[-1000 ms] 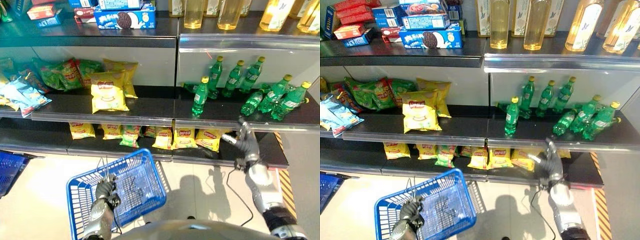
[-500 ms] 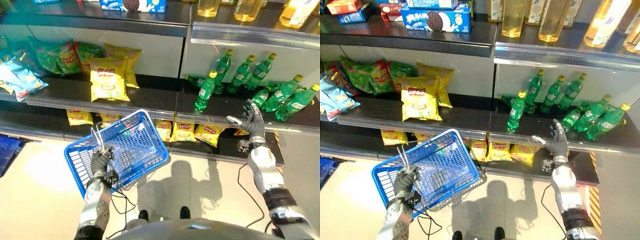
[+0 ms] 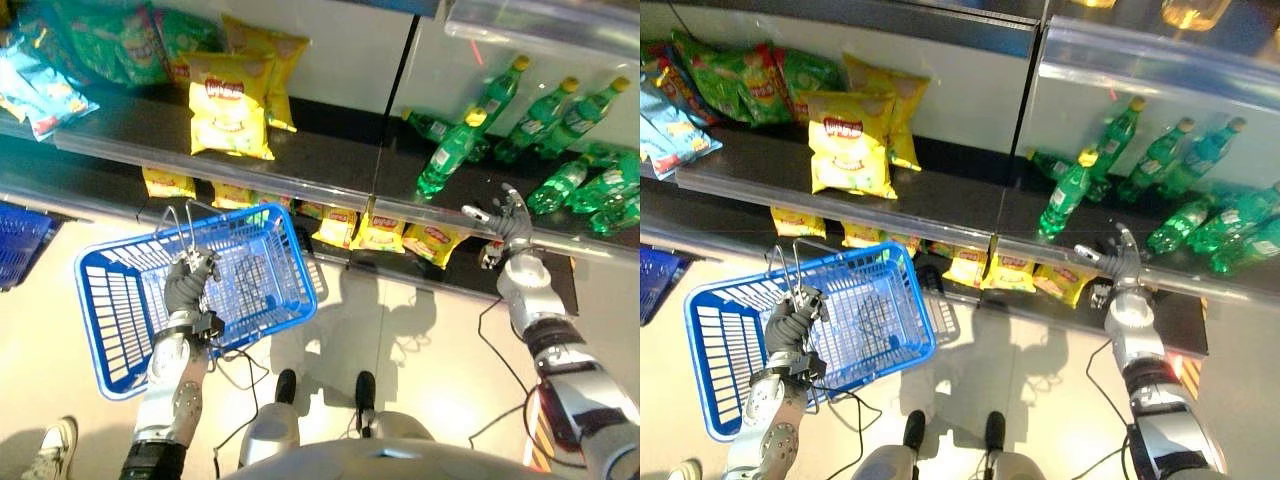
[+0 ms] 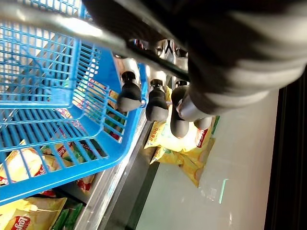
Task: Pick up the snacks into the basket
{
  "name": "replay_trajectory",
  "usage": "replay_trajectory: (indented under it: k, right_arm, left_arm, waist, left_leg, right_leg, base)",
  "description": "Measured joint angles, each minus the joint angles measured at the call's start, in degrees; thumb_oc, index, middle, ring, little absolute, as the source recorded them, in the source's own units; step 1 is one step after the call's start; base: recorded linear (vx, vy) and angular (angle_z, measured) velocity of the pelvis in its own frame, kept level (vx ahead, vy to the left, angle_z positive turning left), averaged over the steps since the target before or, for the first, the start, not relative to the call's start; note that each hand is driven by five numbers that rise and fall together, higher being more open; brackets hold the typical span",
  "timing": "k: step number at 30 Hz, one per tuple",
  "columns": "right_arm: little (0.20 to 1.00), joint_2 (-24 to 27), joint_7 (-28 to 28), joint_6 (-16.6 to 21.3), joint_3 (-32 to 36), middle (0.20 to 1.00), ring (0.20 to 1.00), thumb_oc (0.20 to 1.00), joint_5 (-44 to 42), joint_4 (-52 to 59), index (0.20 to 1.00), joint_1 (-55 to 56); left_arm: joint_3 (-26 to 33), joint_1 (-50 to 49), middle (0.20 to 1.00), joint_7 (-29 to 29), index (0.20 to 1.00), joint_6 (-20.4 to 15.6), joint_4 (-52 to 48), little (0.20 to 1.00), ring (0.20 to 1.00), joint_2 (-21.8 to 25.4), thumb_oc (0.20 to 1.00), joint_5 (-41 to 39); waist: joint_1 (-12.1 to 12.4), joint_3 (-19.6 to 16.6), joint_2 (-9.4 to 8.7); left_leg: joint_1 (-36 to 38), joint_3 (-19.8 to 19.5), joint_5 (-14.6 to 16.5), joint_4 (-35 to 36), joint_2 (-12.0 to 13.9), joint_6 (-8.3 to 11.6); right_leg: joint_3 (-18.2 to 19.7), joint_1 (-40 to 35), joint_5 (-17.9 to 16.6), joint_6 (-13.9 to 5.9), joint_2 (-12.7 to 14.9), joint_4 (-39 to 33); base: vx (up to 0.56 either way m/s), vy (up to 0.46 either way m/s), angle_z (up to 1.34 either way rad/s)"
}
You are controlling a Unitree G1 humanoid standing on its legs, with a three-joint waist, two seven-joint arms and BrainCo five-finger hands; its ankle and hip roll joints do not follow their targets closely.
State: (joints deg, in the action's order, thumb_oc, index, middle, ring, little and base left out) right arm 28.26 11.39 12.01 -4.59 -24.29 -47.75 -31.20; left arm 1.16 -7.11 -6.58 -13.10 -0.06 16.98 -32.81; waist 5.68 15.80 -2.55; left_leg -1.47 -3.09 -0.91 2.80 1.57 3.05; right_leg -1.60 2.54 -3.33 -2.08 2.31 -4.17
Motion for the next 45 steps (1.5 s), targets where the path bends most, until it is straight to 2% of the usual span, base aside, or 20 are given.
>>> replay_trajectory:
  k: [4, 13, 19, 45]
  right_arm:
    - [1.0, 0.62, 0.01, -0.07, -0.81, 1.0, 1.0, 1.0, -0.4, -3.13, 1.0, -5.37]
    - [1.0, 2.71, 0.09, -0.86, -1.12, 1.0, 1.0, 1.0, -2.5, -9.74, 1.0, -13.49]
    - [1.0, 4.42, 0.48, -1.12, -1.89, 1.0, 1.0, 1.0, -4.35, -11.51, 1.0, -18.23]
    - [1.0, 6.56, 0.15, -2.17, -7.08, 1.0, 1.0, 1.0, -6.85, -21.72, 1.0, -31.12]
  left_arm:
    - [-1.28, 2.79, 0.2, 0.0, 0.2, -0.04, -0.91, 0.2, 0.2, 0.61, 0.2, -0.74]
    - [-3.49, 3.16, 0.2, 1.25, 0.2, -0.12, -2.19, 0.2, 0.2, 2.23, 0.2, -1.85]
    - [-4.57, 3.28, 0.2, 1.55, 0.2, -0.12, -4.21, 0.2, 0.2, 2.3, 0.2, -2.33]
    - [-4.59, 3.08, 0.2, 1.54, 0.2, -0.75, -8.02, 0.2, 0.2, 5.59, 0.2, -6.24]
  waist:
    - [0.12, 2.23, 0.19]
    - [0.22, 4.17, 0.55]
    - [0.24, 6.32, 1.41]
    - [2.12, 8.87, 2.61]
  left_leg:
    - [-1.51, -0.25, 0.0, -1.16, -0.26, 0.0]
    - [-4.67, -0.65, -0.03, -2.91, -0.67, -0.04]
    - [-6.4, -1.77, -0.04, -4.23, -0.89, -0.06]
    - [-13.36, -4.98, -0.16, -9.05, -2.08, -0.16]
  right_leg:
    - [-0.54, 1.19, 0.02, -0.01, 0.23, 0.95]
    - [-0.88, 4.32, 0.49, -0.19, 0.63, 3.1]
    - [-1.52, 6.05, 0.83, -0.29, 0.86, 5.11]
    - [-4.71, 12.91, 3.98, -0.35, 2.62, 13.38]
  base:
    - [-0.04, -0.005, 0.08]
    - [-0.05, -0.005, 0.02]
    - [-0.02, -0.003, 0.06]
    - [-0.01, -0.002, 0.07]
